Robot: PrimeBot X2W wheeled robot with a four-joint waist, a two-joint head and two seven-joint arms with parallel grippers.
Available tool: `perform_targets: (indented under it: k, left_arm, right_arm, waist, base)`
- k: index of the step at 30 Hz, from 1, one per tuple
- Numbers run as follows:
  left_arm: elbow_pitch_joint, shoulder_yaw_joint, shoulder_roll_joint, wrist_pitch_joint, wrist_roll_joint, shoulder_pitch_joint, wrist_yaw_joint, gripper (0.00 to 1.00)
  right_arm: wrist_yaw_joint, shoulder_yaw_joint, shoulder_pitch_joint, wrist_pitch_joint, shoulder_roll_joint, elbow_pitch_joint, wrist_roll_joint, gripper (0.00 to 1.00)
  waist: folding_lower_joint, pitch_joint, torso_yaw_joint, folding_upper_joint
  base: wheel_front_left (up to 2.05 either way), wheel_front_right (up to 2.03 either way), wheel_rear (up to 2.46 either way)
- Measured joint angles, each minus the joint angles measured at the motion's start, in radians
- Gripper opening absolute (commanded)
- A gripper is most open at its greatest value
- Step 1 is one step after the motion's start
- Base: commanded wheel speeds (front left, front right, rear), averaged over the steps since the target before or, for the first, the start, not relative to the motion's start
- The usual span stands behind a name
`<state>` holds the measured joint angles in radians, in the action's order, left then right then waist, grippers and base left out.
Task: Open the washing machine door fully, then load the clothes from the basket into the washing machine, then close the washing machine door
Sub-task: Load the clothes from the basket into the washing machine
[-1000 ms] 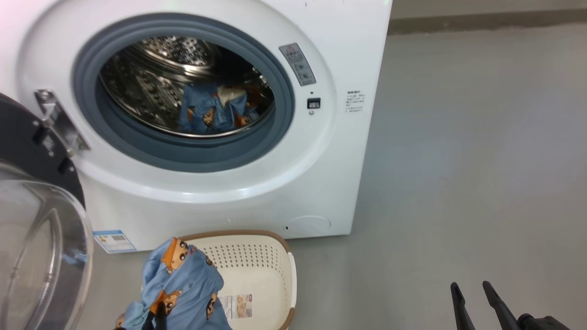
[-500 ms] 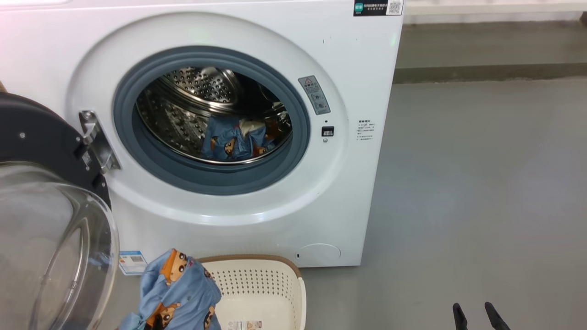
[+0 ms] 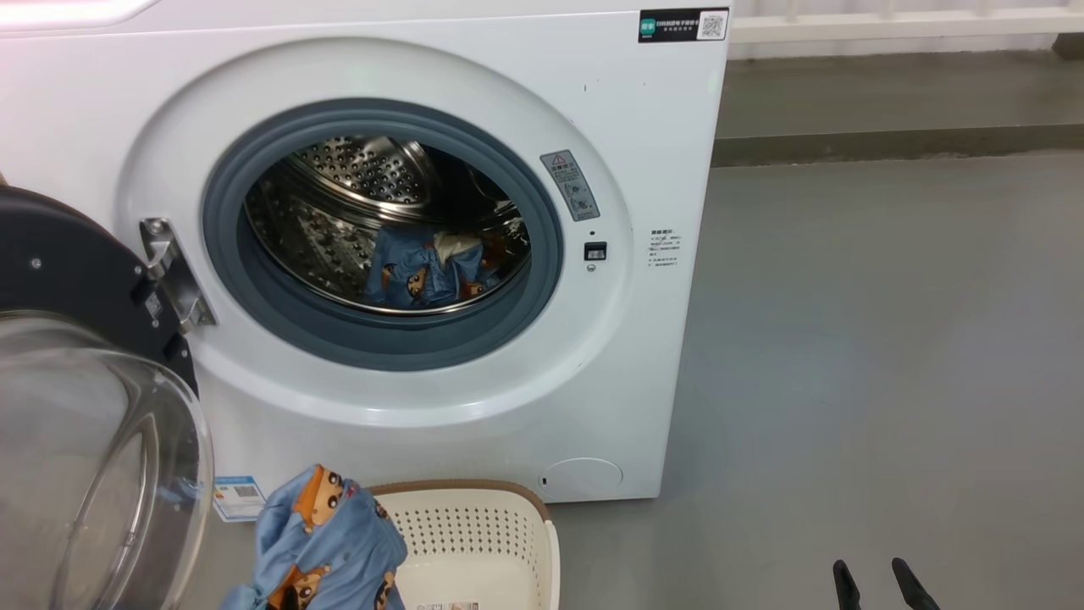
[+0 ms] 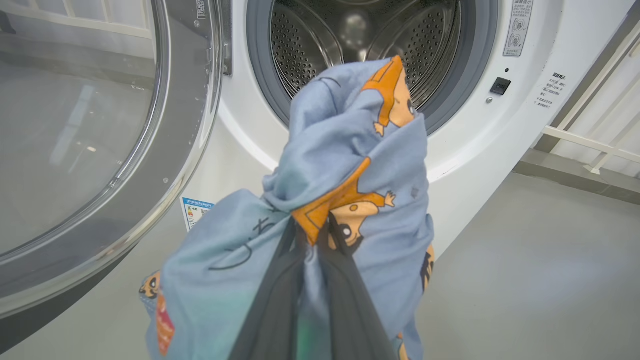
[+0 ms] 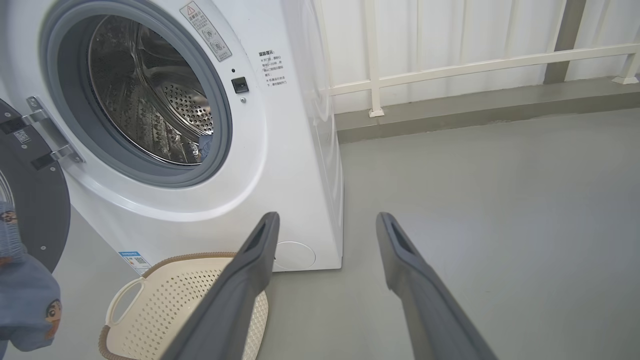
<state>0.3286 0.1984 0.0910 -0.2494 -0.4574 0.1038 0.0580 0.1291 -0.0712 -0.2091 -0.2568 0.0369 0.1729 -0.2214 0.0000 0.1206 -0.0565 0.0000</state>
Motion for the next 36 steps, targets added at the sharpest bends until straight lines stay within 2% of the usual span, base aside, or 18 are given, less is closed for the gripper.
perform_targets:
  k: [16,26,36]
  left_arm:
    - [-0.017,-0.002,-0.007,0.000,-0.001,-0.042,0.000,0.00]
    - [0.049,-0.026,-0.008,0.000,0.010,-0.317,0.000,0.00]
    - [0.144,-0.080,0.072,-0.002,0.041,-0.617,-0.010,0.00]
  right_arm:
    - [0.000,0.024,0.009,0.000,0.000,-0.011,0.000,1.00]
    - [0.000,0.044,0.113,0.000,0.001,-0.029,-0.011,1.00]
    - [0.000,0.085,0.258,0.000,0.004,-0.037,-0.047,1.00]
  waist:
    - [0.0000,-0.067,0.031,0.0000]
    - [0.0000,-0.188,0.062,0.0000]
    - [0.0000,-0.359,0.123,0.0000]
  base:
    - [0.00,0.00,0.00]
    - [0.00,0.00,0.00]
    - [0.00,0.00,0.00]
